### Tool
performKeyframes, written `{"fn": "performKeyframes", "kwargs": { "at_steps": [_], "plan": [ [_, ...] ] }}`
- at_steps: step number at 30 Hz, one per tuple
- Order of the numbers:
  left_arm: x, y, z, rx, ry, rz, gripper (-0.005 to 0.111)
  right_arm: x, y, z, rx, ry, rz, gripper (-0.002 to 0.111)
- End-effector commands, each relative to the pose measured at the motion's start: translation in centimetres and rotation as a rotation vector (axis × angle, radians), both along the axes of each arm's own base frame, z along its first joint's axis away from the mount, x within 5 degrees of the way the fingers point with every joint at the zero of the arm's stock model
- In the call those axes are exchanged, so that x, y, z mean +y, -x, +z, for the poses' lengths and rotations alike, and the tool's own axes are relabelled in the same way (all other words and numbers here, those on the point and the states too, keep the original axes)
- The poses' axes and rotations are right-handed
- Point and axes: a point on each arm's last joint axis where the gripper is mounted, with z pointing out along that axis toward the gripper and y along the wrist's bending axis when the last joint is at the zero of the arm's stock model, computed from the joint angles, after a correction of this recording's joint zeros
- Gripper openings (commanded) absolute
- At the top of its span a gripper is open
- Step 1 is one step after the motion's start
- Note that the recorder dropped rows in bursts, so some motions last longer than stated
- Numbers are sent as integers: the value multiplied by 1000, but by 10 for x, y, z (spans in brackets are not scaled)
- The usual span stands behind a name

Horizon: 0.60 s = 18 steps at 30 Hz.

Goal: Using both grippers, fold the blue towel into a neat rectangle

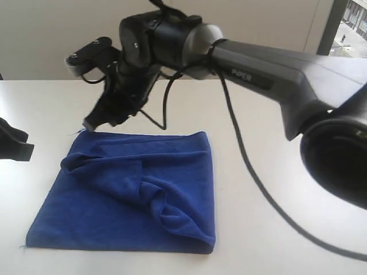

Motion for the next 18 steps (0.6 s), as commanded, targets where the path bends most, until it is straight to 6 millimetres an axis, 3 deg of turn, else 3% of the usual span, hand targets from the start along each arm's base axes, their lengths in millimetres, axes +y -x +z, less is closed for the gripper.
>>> {"fn": "performKeyframes", "kwargs": {
  "at_steps": [1, 3, 7, 12, 18],
  "plan": [
    [-2, 7, -4, 80, 57, 6, 0, -70, -21, -10, 70, 261, -116, 9],
    [-4, 8, -5, 101, 78, 1, 0, -88, -26, -23, 118, 279, -150, 1],
    [-6, 12, -13, 131, 84, -24, 0, -109, -26, -50, 201, 286, -149, 0],
    [-5, 19, -32, 173, 128, 14, 0, -109, -26, -68, 166, 249, -132, 0],
    [-2, 26, -51, 202, 121, 39, 0, -99, -40, -64, 10, 105, -150, 0]
  ]
}}
